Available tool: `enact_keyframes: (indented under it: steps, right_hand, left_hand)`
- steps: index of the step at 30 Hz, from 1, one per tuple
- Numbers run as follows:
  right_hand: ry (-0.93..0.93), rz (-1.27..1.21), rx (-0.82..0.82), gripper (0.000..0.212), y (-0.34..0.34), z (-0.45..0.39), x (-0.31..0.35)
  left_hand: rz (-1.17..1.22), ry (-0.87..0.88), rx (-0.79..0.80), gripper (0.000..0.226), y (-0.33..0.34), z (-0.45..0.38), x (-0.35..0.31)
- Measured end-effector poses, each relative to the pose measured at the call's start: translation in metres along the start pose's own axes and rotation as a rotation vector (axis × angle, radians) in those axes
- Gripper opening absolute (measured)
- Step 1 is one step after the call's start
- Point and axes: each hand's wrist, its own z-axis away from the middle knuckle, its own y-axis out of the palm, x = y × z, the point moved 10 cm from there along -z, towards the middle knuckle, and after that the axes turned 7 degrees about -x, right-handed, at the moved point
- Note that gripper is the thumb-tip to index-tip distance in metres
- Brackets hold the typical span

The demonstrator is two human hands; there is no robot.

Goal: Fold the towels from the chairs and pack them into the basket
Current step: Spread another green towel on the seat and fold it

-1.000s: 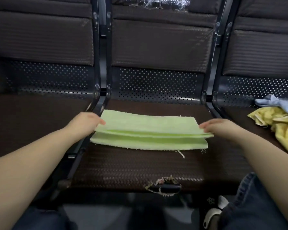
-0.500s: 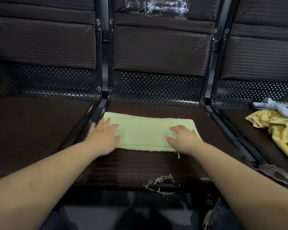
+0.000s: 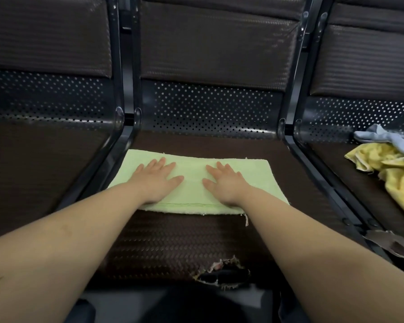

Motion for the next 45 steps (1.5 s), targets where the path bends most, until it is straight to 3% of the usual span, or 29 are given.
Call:
enact_keyframes:
  steps: [8,13,18,23,29,34,39,45]
  right_hand:
    - [0.260,0.113,-0.027,0.072,-0.010,0.012,-0.079]
    - [0.066,0.024,-0.095,0.067,-0.016,0.024,-0.009]
    - [-0.172,-0.333,-0.163,0.048,-0.016,0.051,0.092]
    - [-0.225,-0.456,-0.236,0.033,-0.005,0.060,0.150]
    - [-0.163,-0.482,-0.307,0.034,0.003,0.050,0.159]
    - [-0.111,-0.475,-0.256,0.038,0.011,0.032,0.154]
    - [-0.115,-0.417,-0.239,0.030,0.012,0.022,0.157]
    - [-0.176,-0.342,-0.205,0.018,0.008,0.029,0.162]
  left_hand:
    - [-0.003,-0.111,0.024,0.072,-0.001,0.014,0.061]
    - [0.042,-0.024,0.014,0.070,-0.007,0.045,0.079]
    - [0.163,0.027,-0.230,0.042,-0.034,0.087,0.101]
    - [0.181,0.028,-0.304,0.034,-0.038,0.112,0.105]
    - [0.267,0.037,-0.340,0.030,-0.039,0.108,0.109]
    - [0.349,0.035,-0.327,0.025,-0.044,0.096,0.114]
    - [0.349,0.045,-0.227,0.041,-0.033,0.084,0.110]
    - [0.296,0.070,-0.251,0.032,-0.035,0.078,0.100]
